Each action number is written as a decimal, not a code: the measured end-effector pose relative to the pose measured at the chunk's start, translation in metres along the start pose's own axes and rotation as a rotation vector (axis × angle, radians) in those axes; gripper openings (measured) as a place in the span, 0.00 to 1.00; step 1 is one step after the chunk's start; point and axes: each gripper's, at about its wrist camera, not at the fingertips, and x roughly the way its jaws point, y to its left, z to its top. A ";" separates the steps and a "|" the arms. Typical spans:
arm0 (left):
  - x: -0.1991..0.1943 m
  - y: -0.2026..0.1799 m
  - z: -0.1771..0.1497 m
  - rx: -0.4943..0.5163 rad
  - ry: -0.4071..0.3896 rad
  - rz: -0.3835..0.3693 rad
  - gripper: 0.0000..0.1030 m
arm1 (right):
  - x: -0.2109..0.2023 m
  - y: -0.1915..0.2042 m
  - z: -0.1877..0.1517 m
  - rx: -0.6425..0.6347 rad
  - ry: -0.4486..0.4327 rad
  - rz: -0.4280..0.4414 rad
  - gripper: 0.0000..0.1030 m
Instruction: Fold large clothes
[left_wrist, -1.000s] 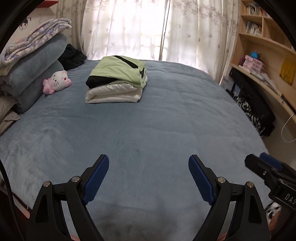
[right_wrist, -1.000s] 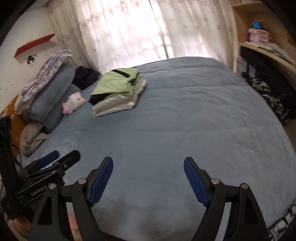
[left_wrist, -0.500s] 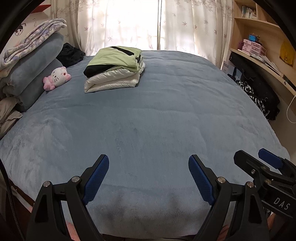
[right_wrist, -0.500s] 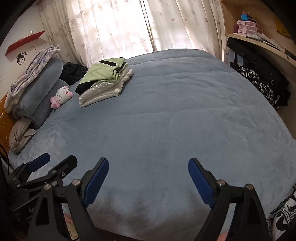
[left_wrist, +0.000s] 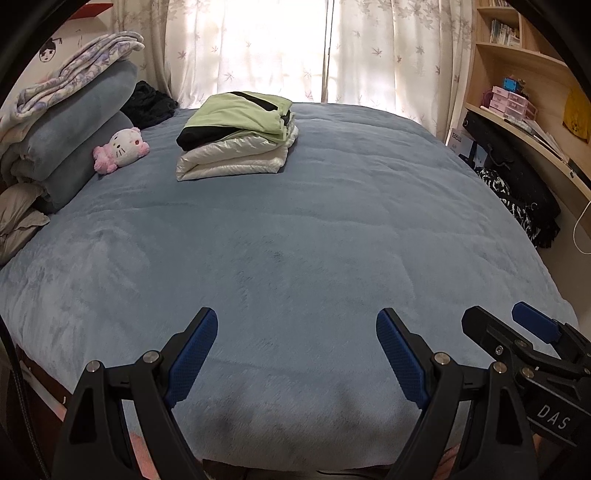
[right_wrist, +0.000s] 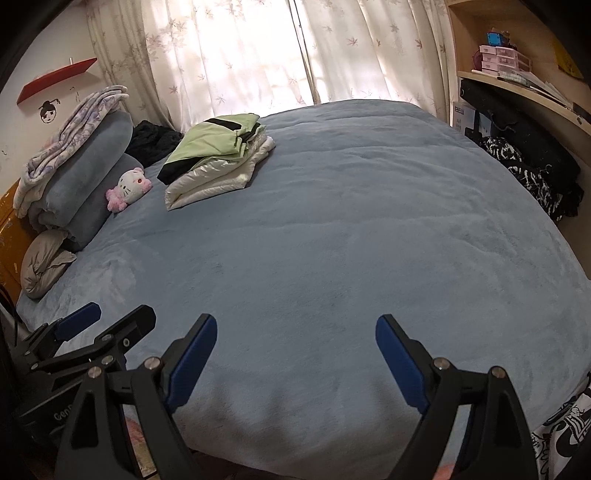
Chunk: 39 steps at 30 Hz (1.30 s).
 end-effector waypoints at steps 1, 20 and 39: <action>0.000 0.000 0.000 -0.001 0.000 0.000 0.84 | 0.000 0.001 0.000 -0.001 -0.002 -0.001 0.86; -0.002 0.005 -0.002 -0.009 0.000 0.002 0.84 | -0.003 0.004 -0.004 -0.005 -0.014 -0.004 0.86; -0.003 0.001 -0.004 -0.006 -0.013 0.009 0.84 | -0.006 0.004 -0.004 0.000 -0.025 -0.005 0.86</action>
